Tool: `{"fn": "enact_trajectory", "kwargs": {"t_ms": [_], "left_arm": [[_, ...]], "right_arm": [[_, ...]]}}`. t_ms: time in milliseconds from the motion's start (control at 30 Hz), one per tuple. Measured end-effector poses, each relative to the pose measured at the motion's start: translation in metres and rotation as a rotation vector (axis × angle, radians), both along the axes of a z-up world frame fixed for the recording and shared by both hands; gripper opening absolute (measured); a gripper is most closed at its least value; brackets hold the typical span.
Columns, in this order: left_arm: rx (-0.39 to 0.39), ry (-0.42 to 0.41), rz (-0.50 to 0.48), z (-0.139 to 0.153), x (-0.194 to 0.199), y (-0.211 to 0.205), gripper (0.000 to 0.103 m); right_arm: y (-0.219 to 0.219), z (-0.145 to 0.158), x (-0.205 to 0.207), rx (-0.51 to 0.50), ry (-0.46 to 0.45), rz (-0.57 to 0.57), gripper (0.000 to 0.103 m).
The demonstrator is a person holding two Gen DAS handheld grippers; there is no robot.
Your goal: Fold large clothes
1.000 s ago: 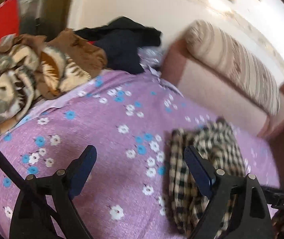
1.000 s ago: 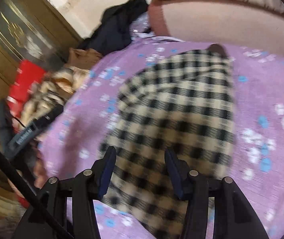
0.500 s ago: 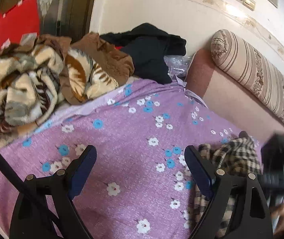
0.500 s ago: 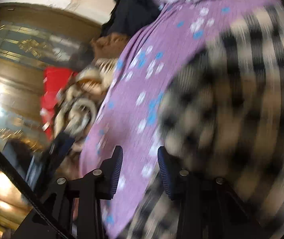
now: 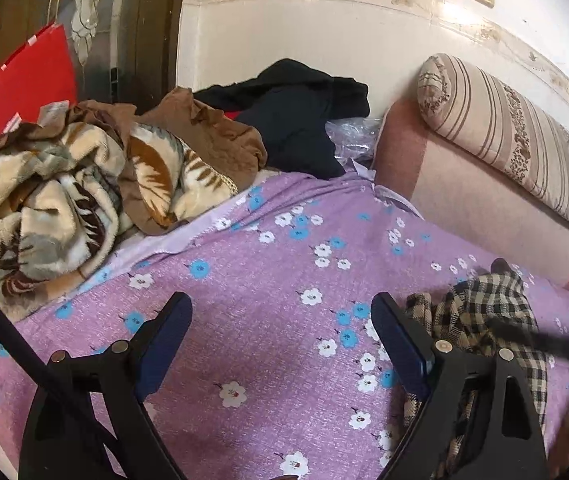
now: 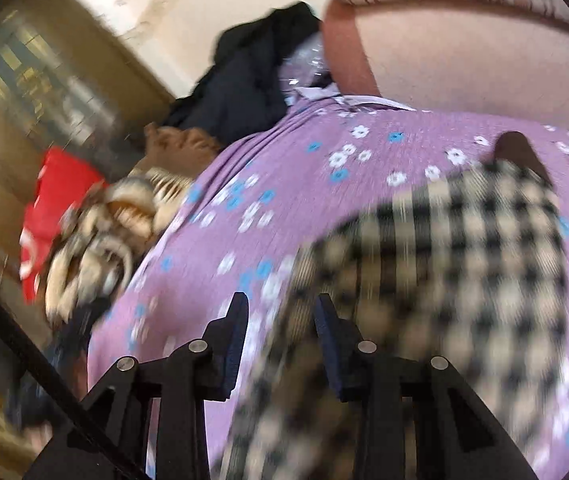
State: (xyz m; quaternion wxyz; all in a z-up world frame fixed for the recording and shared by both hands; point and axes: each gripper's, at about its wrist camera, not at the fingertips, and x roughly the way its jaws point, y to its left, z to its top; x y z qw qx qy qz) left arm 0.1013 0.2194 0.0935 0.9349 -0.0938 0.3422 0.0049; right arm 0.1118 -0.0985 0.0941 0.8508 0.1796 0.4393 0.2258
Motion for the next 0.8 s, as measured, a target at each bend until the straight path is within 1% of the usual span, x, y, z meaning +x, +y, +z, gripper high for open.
{"fn": "enact_trajectory", "kwargs": {"t_ms": [33, 67, 100, 167, 200, 267, 300, 400, 433, 467, 500, 567, 600, 633, 667, 700, 800], "left_arm": [[0.004, -0.002, 0.001, 0.001, -0.002, 0.000, 0.091], [0.007, -0.004, 0.001, 0.002, -0.003, -0.001, 0.091], [0.009, -0.007, -0.002, 0.003, -0.005, -0.001, 0.091], [0.015, -0.016, -0.005, 0.005, -0.009, -0.002, 0.091], [0.015, -0.021, -0.009, 0.006, -0.011, -0.002, 0.091], [0.011, -0.026, -0.017, 0.008, -0.013, -0.003, 0.091], [0.010, -0.027, -0.019, 0.009, -0.013, -0.002, 0.091], [0.019, -0.039, -0.022, 0.011, -0.016, -0.003, 0.091], [0.023, -0.042, -0.026, 0.012, -0.017, -0.003, 0.091], [0.024, -0.045, -0.028, 0.013, -0.017, -0.003, 0.091], [0.025, -0.050, -0.026, 0.014, -0.019, -0.003, 0.091], [0.023, -0.067, -0.022, 0.016, -0.022, -0.002, 0.091], [0.023, -0.073, -0.021, 0.016, -0.023, -0.002, 0.094], [0.025, -0.082, -0.020, 0.018, -0.026, -0.002, 0.096], [0.027, -0.096, -0.020, 0.019, -0.029, -0.002, 0.102], [0.030, -0.108, -0.018, 0.021, -0.030, -0.002, 0.103], [0.030, -0.163, -0.032, 0.026, -0.040, -0.005, 0.103]], "right_arm": [[0.002, 0.001, -0.026, 0.011, -0.021, 0.024, 0.034], [-0.005, 0.000, -0.041, 0.021, -0.026, 0.037, 0.032], [-0.003, -0.005, -0.057, 0.028, -0.020, 0.055, 0.029], [0.006, -0.024, -0.080, 0.032, 0.022, 0.083, 0.029], [0.013, -0.037, -0.085, 0.045, 0.065, 0.107, 0.029], [0.027, -0.064, -0.086, 0.062, 0.146, 0.118, 0.029], [0.032, -0.072, -0.084, 0.078, 0.160, 0.107, 0.029], [0.038, -0.083, -0.062, 0.182, 0.204, 0.088, 0.029], [0.043, -0.087, -0.053, 0.211, 0.222, 0.101, 0.029], [0.047, -0.088, -0.049, 0.203, 0.227, 0.114, 0.029], [0.057, -0.090, -0.045, 0.166, 0.226, 0.132, 0.024], [0.072, -0.091, -0.049, 0.096, 0.209, 0.165, 0.023], [0.076, -0.088, -0.053, 0.059, 0.180, 0.169, 0.023], [0.075, -0.085, -0.056, 0.063, 0.165, 0.174, 0.023], [0.067, -0.080, -0.062, 0.082, 0.150, 0.170, 0.023], [0.060, -0.078, -0.065, 0.092, 0.138, 0.162, 0.025], [0.034, -0.052, -0.088, 0.076, 0.044, 0.132, 0.026]]}}
